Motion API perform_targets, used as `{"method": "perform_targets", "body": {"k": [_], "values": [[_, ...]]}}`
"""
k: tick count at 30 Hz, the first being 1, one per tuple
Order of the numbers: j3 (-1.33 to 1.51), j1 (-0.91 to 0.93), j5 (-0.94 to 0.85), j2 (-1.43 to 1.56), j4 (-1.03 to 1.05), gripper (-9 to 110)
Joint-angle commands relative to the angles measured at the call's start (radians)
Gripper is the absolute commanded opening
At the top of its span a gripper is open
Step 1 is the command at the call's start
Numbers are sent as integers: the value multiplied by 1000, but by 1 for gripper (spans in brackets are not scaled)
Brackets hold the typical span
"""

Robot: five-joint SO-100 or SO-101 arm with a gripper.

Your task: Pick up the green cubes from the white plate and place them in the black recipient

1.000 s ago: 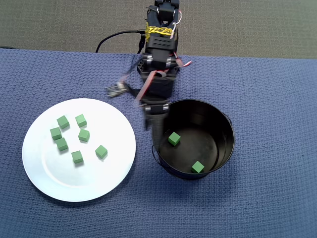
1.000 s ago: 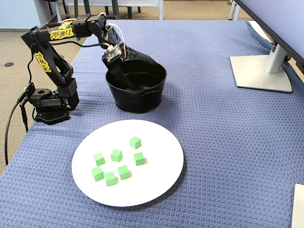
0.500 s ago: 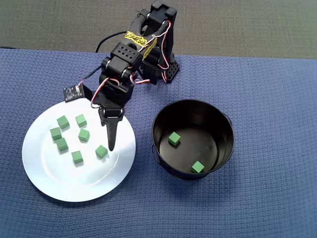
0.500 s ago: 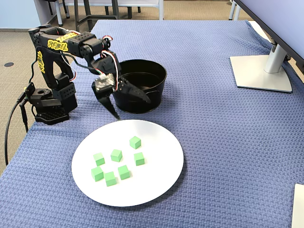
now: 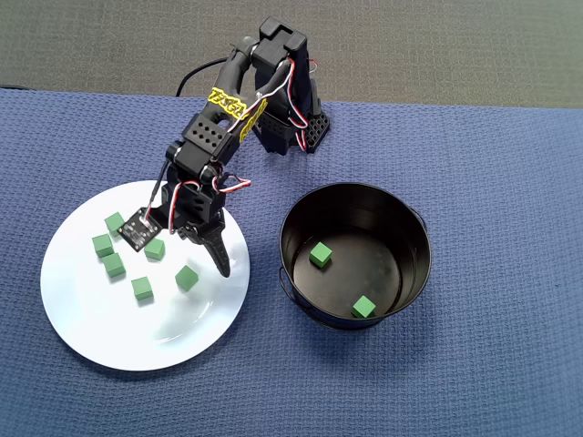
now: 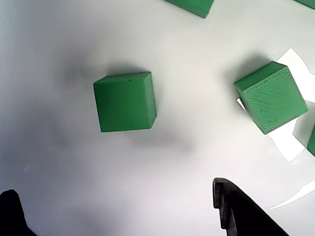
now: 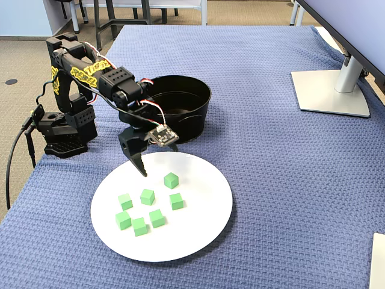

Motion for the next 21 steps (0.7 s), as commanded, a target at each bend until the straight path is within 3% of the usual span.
{"method": "perform_targets", "body": {"k": [1,21], "values": [[-92,11,-54,-18,-23,46],[-242,-12,-18,-175,-40,43]]}}
